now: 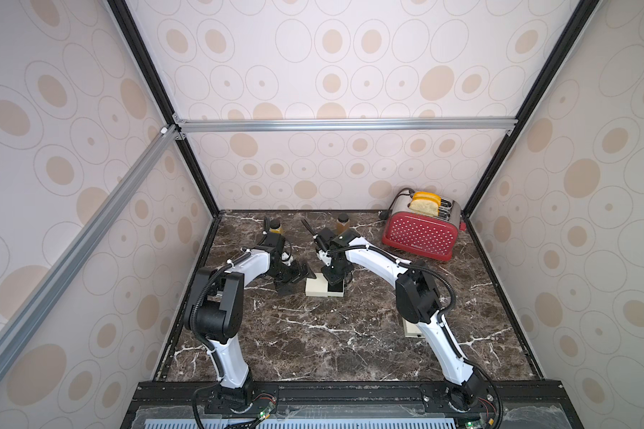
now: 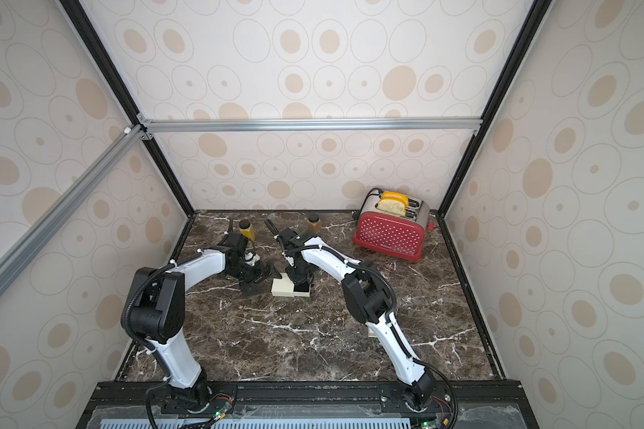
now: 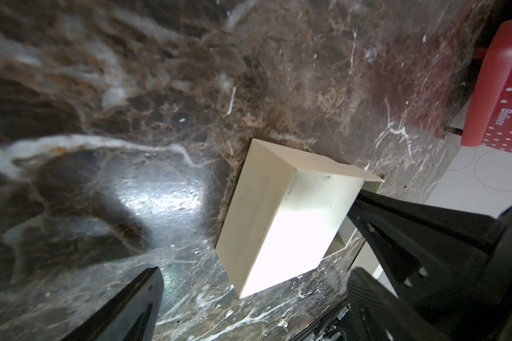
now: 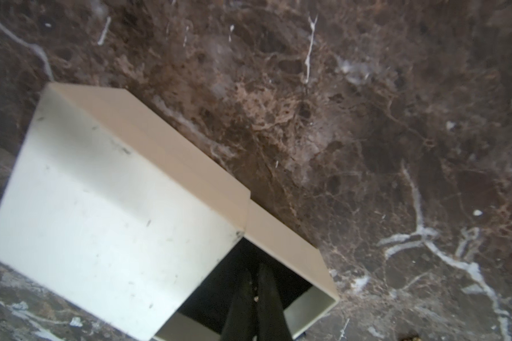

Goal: Place the earrings into the drawer-style jewelry box
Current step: Insert the earring into the inner lining.

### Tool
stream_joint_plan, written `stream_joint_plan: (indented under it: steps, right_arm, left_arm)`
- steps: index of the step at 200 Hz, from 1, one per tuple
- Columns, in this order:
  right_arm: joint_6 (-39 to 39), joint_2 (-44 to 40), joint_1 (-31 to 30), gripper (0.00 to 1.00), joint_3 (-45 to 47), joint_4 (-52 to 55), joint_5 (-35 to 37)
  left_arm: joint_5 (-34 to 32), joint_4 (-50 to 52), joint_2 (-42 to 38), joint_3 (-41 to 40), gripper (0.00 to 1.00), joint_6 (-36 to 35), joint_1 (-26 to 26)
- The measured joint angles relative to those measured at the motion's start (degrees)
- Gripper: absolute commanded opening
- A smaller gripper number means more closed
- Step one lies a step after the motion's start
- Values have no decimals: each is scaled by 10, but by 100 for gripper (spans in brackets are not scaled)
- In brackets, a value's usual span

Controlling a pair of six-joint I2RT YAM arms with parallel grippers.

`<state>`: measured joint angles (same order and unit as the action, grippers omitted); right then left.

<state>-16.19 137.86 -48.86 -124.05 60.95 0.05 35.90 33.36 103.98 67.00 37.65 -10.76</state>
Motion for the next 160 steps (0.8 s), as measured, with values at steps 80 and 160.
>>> stream_joint_plan:
  steps: [80,160]
  right_arm:
    - [-3,19,-7,1,-15,7,22]
    - [-18,20,-10,9,-16,7,28]
  left_arm:
    - [2,-8,0,-6,99,0,0]
    - [5,-15,0,-24,99,0,0]
